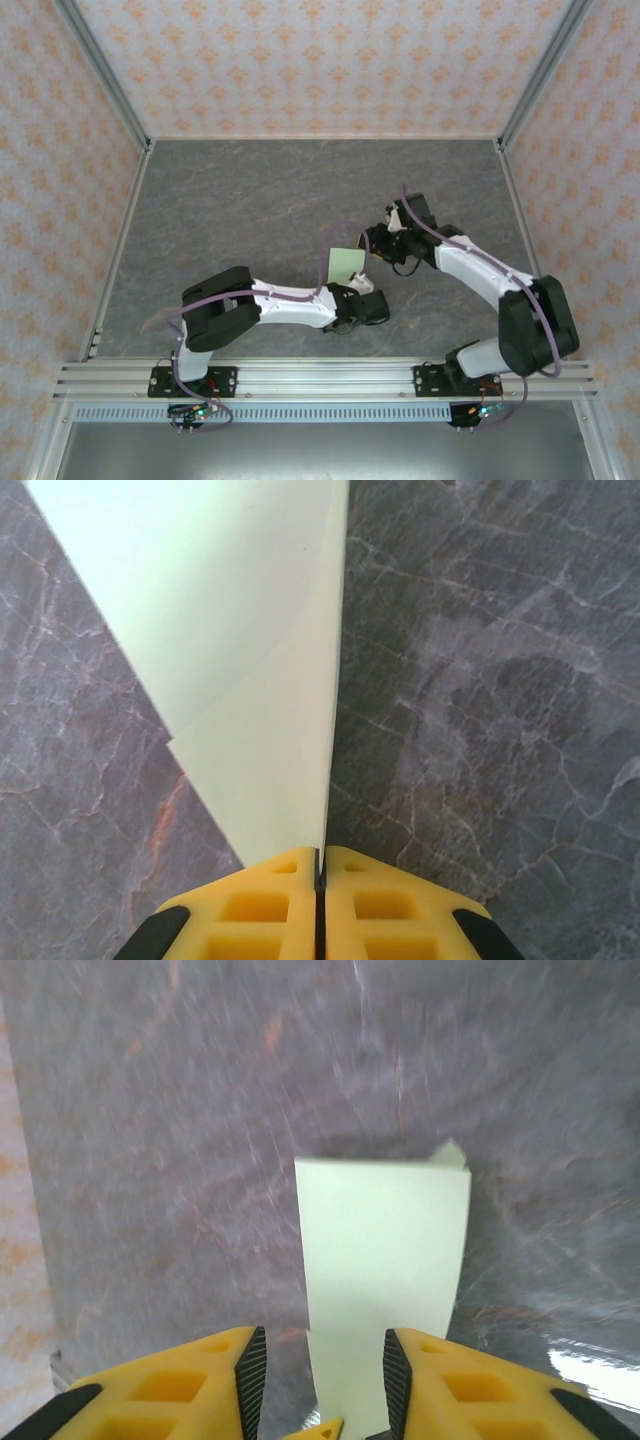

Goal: Fold a paper plane with a square sheet of paper (fold left side to right side)
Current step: Fold the wing for the fifth time at the center of the table.

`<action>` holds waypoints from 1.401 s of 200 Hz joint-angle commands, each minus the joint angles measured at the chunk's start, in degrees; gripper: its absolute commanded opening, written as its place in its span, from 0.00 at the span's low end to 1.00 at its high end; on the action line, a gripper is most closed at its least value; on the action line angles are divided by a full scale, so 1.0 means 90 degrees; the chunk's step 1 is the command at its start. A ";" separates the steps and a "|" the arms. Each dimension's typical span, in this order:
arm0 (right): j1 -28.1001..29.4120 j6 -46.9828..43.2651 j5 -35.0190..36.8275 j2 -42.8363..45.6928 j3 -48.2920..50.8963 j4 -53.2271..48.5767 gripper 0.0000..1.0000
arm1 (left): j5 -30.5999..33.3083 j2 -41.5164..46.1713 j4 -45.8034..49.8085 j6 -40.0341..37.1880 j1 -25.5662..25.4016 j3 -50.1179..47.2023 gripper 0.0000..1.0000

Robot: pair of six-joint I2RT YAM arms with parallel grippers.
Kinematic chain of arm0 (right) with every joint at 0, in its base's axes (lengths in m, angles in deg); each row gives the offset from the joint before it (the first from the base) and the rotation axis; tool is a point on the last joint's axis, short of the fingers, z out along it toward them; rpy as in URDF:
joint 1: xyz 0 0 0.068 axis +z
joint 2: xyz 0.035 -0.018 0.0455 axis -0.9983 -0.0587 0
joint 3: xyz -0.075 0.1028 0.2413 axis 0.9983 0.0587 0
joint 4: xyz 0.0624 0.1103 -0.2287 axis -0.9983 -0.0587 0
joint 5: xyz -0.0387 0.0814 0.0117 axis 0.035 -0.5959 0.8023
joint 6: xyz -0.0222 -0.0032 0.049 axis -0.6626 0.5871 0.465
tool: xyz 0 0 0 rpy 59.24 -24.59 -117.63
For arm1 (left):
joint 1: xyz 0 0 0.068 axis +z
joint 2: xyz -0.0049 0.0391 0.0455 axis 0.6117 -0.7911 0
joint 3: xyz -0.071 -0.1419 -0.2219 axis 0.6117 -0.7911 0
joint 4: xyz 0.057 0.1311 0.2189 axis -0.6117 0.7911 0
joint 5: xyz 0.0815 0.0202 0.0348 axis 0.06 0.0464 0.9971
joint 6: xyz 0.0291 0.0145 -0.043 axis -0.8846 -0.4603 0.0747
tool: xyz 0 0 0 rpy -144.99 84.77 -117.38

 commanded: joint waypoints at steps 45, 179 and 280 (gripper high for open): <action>-0.0168 -0.0243 0.0855 0.0633 0.0235 -0.0888 0.54 | -0.0370 0.0148 -0.0180 -0.0094 0.0238 -0.0171 0.08; -0.0164 0.0336 0.0015 0.1590 0.2230 0.1459 0.59 | -0.3394 0.1879 -0.3632 0.0784 0.1604 -0.2315 0.05; 0.0480 0.1024 0.0119 0.0324 0.2464 0.3275 0.50 | -0.4008 0.1808 -0.5000 0.2025 0.1860 -0.3029 0.03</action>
